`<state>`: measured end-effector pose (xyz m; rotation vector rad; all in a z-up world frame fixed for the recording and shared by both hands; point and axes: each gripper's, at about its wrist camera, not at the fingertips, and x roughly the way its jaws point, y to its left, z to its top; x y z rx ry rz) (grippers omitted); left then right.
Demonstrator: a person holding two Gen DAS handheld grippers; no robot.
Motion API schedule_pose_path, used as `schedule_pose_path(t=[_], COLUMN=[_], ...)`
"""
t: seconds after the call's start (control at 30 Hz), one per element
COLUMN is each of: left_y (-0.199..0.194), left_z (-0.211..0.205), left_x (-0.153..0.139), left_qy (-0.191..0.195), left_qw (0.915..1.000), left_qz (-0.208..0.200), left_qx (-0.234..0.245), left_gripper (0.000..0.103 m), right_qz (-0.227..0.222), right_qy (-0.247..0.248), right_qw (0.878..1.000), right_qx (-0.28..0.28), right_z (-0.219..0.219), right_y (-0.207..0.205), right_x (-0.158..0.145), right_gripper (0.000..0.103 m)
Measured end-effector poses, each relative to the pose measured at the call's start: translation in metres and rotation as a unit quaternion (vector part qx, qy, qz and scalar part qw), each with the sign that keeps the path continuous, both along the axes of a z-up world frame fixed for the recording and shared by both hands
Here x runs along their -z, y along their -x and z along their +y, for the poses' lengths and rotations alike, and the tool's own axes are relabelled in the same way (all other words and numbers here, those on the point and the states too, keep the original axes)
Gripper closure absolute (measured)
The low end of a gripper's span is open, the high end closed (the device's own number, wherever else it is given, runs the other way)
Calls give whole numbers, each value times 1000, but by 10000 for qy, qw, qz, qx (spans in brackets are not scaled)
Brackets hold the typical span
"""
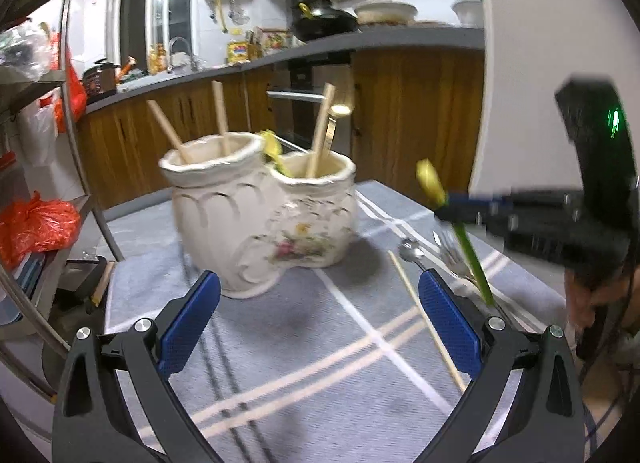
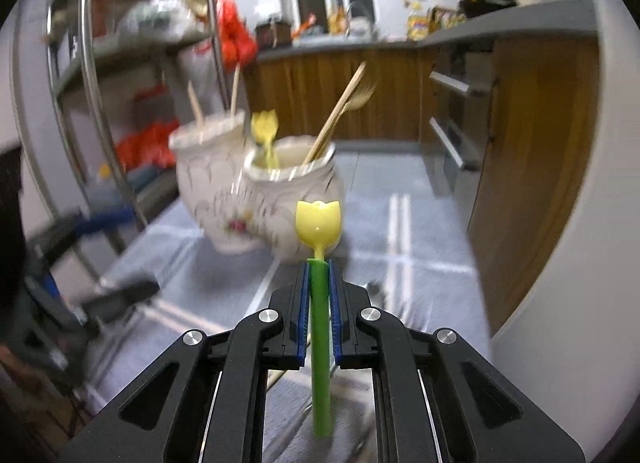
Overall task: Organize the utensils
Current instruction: 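Lift the green spatula with the right tool while the left tool grasps another chopstick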
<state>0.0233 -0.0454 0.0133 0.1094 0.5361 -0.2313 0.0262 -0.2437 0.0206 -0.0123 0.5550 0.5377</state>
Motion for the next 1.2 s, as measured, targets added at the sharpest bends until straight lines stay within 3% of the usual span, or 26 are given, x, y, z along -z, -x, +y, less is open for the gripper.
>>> schedule_pose_path(t=[0.2, 0.47, 0.73, 0.8, 0.87, 0.93, 1.2], left_y=[-9, -13, -22, -25, -33, -39, -43], left_z=[-34, -68, -76, -76, -76, -74, -54], left_x=[18, 41, 50, 51, 51, 51, 46], left_qy=[-141, -458, -662, -581, -513, -461, -349], left_qw=[9967, 9889, 9833, 9827, 9822, 9817, 9838], left_qz=[714, 1333, 1610, 1662, 1713, 1759, 1685], left_qx=[349, 480, 531, 577, 569, 565, 507], left_gripper=[5, 7, 52, 58, 70, 95, 99], right_qz=[-268, -346, -391, -388, -410, -412, -459], right_qy=[-417, -406, -500, -526, -569, -587, -673], right_qw=[9986, 9985, 9979, 9978, 9974, 9973, 9963], right_qx=[186, 109, 121, 128, 143, 162, 261], right_z=[-22, -24, -30, -32, -34, -36, -40], right_y=[9, 16, 20, 20, 21, 22, 23], right_x=[-13, -15, -17, -17, -18, -19, -18], right_gripper=[93, 93, 93, 93, 93, 93, 93])
